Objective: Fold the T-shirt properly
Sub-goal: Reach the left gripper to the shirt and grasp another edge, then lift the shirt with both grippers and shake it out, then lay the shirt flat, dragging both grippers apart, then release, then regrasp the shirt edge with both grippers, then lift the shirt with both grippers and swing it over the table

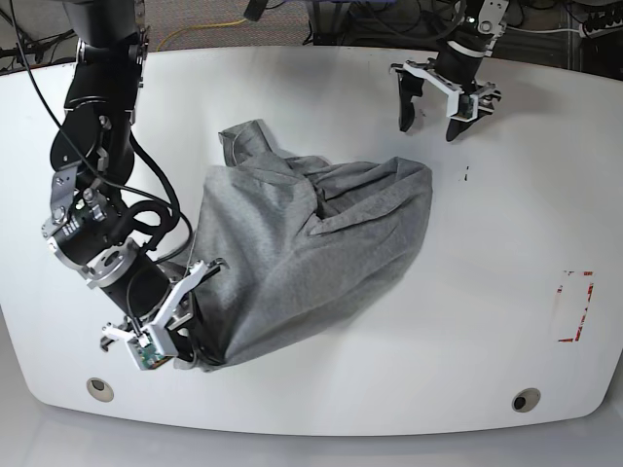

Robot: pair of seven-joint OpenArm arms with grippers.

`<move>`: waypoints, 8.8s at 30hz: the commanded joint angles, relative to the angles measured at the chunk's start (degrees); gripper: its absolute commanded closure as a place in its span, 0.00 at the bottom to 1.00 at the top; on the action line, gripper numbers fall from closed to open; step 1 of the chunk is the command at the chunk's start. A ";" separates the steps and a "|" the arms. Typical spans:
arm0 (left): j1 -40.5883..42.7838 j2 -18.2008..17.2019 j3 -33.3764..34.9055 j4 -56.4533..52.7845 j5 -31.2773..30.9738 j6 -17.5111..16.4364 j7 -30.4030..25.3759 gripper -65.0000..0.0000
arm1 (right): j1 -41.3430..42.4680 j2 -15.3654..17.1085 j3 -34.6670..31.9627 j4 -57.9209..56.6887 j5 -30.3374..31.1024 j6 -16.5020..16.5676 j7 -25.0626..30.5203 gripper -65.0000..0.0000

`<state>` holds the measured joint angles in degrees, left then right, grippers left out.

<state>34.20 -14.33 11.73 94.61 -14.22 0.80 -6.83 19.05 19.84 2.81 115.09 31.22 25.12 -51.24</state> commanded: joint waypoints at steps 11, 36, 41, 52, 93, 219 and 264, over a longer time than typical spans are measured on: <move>-12.70 9.45 4.85 -10.78 -0.07 -0.05 1.51 0.31 | 3.33 1.57 -0.39 0.91 0.21 -0.11 3.38 1.00; -23.87 10.06 4.49 -20.72 -0.07 0.13 7.58 1.00 | 2.97 3.68 0.31 0.12 -0.06 -0.11 3.82 1.00; -22.90 10.06 -2.89 -17.11 -0.16 0.04 7.67 1.00 | 3.33 3.68 1.46 -1.90 -0.06 -0.29 3.82 1.00; -20.79 0.83 -15.64 2.49 -0.24 -0.05 17.25 1.00 | 10.45 3.68 4.97 -5.94 -0.06 -0.20 3.38 1.00; -40.74 -41.54 -28.12 14.97 -28.99 -0.14 27.97 1.00 | 41.30 5.09 -6.02 -20.98 -2.78 -0.03 0.74 1.00; -19.29 4.44 -53.53 -4.45 -18.79 -16.75 60.06 0.22 | -37.99 -17.95 29.76 -18.34 16.12 -0.11 -9.55 0.91; -22.55 -3.56 -26.54 18.05 -0.07 -16.58 54.26 1.00 | -33.25 -11.26 35.57 -6.74 15.59 -0.11 -9.46 1.00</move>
<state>13.89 -17.19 -15.90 111.55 -16.95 -16.10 48.49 -16.47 6.44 38.17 109.01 46.30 25.02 -61.80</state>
